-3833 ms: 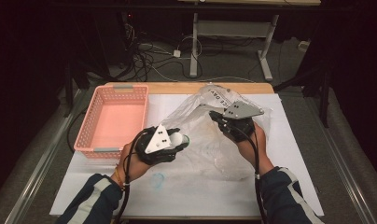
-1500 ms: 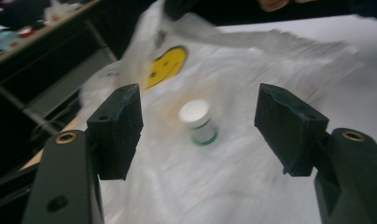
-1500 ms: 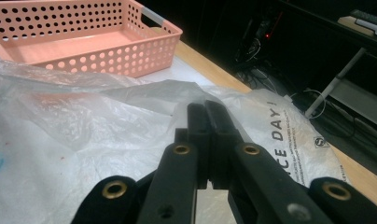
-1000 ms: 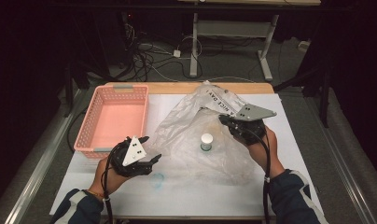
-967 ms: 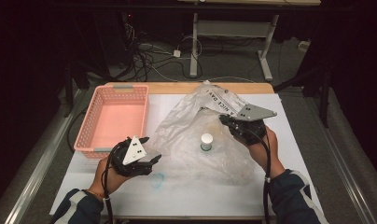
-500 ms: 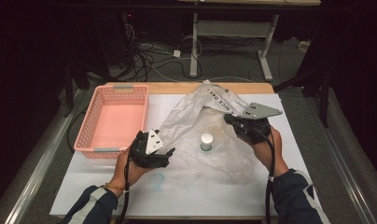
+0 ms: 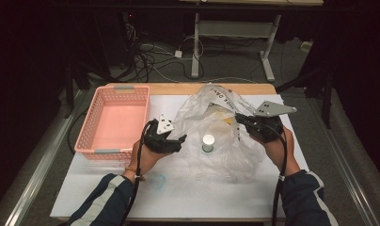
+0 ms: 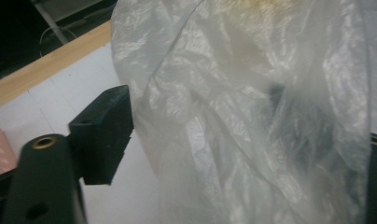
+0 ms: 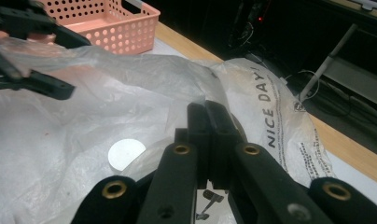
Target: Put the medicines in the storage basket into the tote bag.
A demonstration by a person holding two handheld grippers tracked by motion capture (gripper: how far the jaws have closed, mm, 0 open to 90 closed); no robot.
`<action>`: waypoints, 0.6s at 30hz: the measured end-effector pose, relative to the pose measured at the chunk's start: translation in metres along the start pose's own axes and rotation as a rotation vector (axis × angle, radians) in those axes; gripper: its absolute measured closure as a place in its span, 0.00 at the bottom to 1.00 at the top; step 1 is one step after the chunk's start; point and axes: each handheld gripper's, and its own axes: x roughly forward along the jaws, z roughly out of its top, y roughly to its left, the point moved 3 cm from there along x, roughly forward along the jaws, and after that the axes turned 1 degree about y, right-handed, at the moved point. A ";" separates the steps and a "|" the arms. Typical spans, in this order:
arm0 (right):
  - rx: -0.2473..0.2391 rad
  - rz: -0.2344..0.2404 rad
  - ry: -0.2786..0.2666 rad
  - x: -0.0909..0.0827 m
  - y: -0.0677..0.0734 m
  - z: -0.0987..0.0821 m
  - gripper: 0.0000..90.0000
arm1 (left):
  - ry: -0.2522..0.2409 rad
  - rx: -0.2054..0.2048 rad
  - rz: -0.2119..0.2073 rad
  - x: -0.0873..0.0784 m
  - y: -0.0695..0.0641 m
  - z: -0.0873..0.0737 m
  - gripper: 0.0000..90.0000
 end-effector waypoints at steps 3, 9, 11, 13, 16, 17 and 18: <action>-0.001 0.011 0.008 0.000 -0.001 -0.002 1.00 | 0.017 -0.019 0.006 0.008 0.004 -0.001 0.46; -0.015 0.021 0.017 0.000 0.002 -0.006 0.84 | 0.050 0.022 -0.015 0.008 -0.003 -0.003 0.87; -0.017 0.019 0.018 -0.002 0.004 -0.008 0.71 | 0.046 0.033 -0.024 0.006 -0.004 -0.004 0.92; -0.002 0.018 -0.014 -0.010 0.007 -0.009 0.60 | 0.036 0.029 -0.026 0.004 -0.004 -0.004 0.93; 0.013 0.045 -0.058 -0.023 0.015 -0.014 0.50 | 0.033 0.032 -0.028 0.002 -0.004 -0.004 0.95; -0.003 0.052 -0.058 -0.026 0.020 -0.016 0.47 | 0.034 0.040 -0.028 0.001 -0.004 -0.005 0.95; -0.021 0.047 -0.051 -0.030 0.025 -0.019 0.43 | 0.036 0.051 -0.027 0.001 -0.005 -0.005 0.95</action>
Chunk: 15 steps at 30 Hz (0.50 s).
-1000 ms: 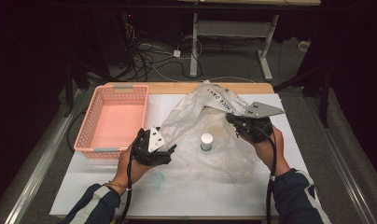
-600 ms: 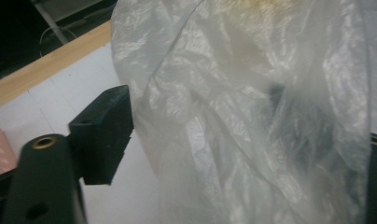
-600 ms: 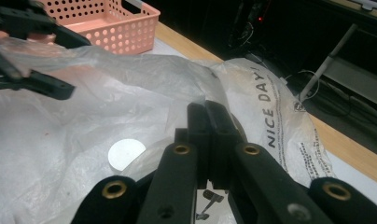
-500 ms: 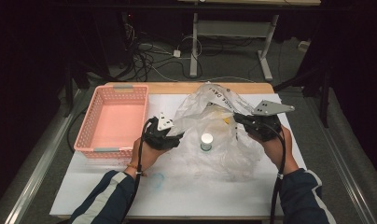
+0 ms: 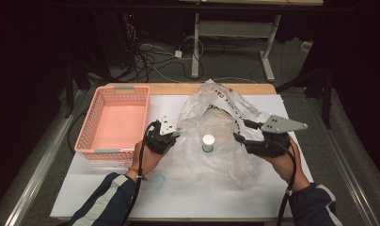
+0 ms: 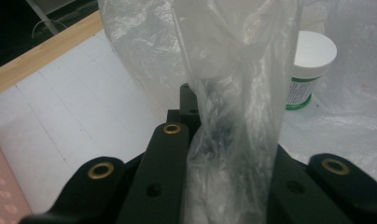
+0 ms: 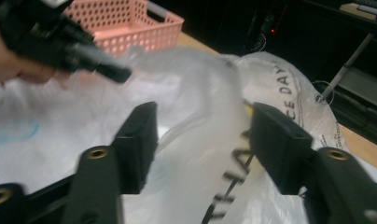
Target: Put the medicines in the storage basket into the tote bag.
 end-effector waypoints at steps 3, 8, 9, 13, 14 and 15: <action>-0.019 0.023 -0.010 -0.013 0.014 -0.009 0.35 | -0.002 0.007 -0.002 -0.002 -0.001 -0.002 0.96; -0.030 0.097 -0.011 -0.031 0.036 -0.023 0.23 | -0.013 0.021 0.006 -0.007 0.000 -0.002 0.96; -0.030 0.104 -0.003 -0.033 0.039 -0.027 0.21 | -0.014 0.024 0.004 -0.008 -0.001 -0.002 0.96; -0.046 0.091 0.070 -0.035 0.044 -0.049 0.18 | -0.014 0.062 0.024 -0.012 -0.004 -0.004 0.96; -0.042 0.083 0.090 -0.033 0.044 -0.056 0.18 | -0.012 0.069 0.024 -0.013 -0.004 -0.004 0.96; -0.039 0.079 0.121 -0.030 0.043 -0.063 0.18 | -0.017 0.067 0.022 -0.014 -0.004 -0.004 0.96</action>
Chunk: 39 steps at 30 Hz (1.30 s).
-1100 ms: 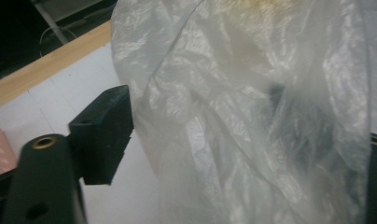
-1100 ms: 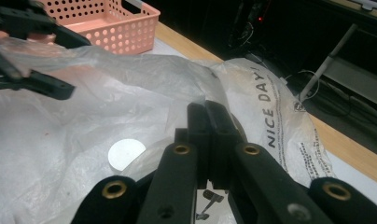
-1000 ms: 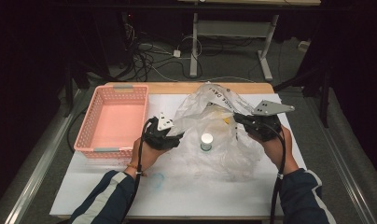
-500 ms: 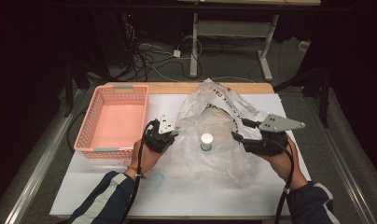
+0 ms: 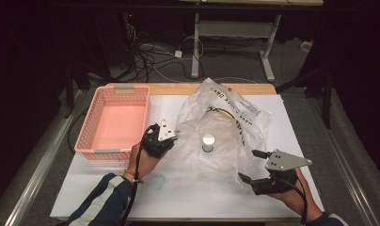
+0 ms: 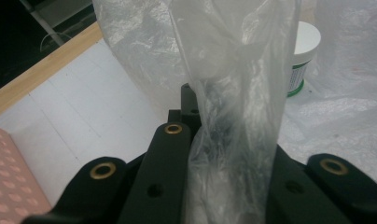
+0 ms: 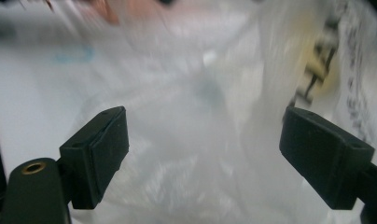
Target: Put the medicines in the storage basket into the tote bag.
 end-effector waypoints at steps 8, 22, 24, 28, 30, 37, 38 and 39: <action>-0.085 -0.077 0.180 0.036 -0.010 -0.035 0.51 | 0.000 0.021 -0.006 -0.003 -0.001 -0.001 0.96; -0.051 -0.135 0.145 0.029 -0.026 -0.024 1.00 | -0.022 0.029 -0.010 -0.017 0.004 0.002 0.96; -0.054 -0.149 0.095 0.020 -0.027 -0.016 1.00 | -0.032 0.035 -0.008 -0.023 0.007 0.006 0.96; -0.061 -0.166 -0.021 -0.004 -0.031 0.007 1.00 | -0.052 0.032 -0.010 -0.037 0.014 0.011 0.96; -0.069 -0.184 -0.071 -0.016 -0.034 0.017 1.00 | -0.067 0.025 -0.008 -0.044 0.018 0.013 0.96; -0.087 -0.209 -0.181 -0.035 -0.039 0.042 1.00 | -0.105 0.004 -0.010 -0.064 0.027 0.018 0.96; -0.092 -0.212 -0.186 -0.036 -0.040 0.044 1.00 | -0.108 0.005 -0.011 -0.066 0.027 0.019 0.96; -0.093 -0.214 -0.195 -0.037 -0.040 0.046 1.00 | -0.113 0.009 -0.012 -0.070 0.028 0.021 0.96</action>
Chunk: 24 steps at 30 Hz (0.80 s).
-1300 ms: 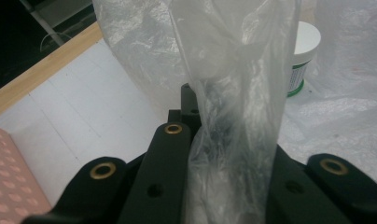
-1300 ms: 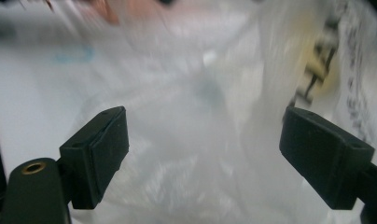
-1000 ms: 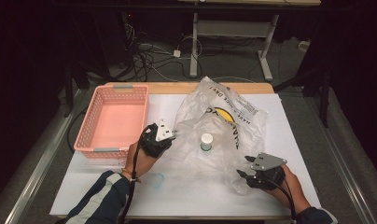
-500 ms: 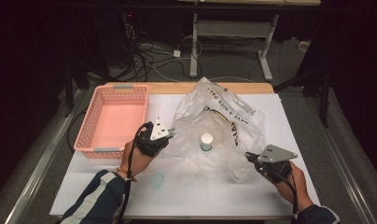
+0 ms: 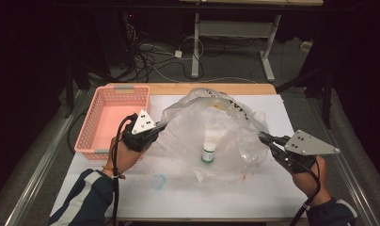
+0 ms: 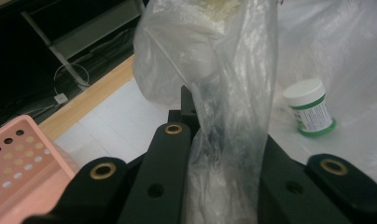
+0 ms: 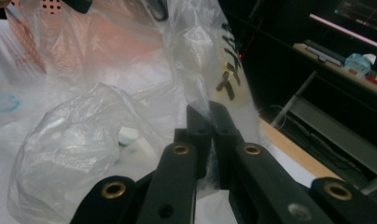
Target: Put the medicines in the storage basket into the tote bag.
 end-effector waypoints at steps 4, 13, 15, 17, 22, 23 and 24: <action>0.012 -0.011 -0.036 -0.006 -0.005 0.009 1.00 | -0.036 0.001 0.002 -0.013 0.002 0.009 0.96; 0.015 -0.056 -0.078 -0.011 -0.015 0.023 1.00 | -0.076 -0.020 -0.005 -0.024 0.009 0.016 0.96; 0.016 -0.057 -0.076 -0.006 -0.018 0.024 1.00 | -0.086 -0.028 -0.011 -0.021 0.010 0.017 0.96; 0.015 -0.065 -0.070 0.002 -0.021 0.025 1.00 | -0.090 -0.028 -0.011 -0.017 0.011 0.017 0.96; 0.031 -0.073 -0.049 0.020 -0.028 0.022 1.00 | -0.099 -0.035 -0.024 -0.006 0.014 0.016 0.96; 0.037 -0.067 -0.045 0.024 -0.029 0.021 1.00 | -0.100 -0.039 -0.027 -0.003 0.014 0.016 0.96; 0.043 -0.067 -0.037 0.029 -0.031 0.020 1.00 | -0.101 -0.041 -0.028 0.000 0.013 0.017 0.96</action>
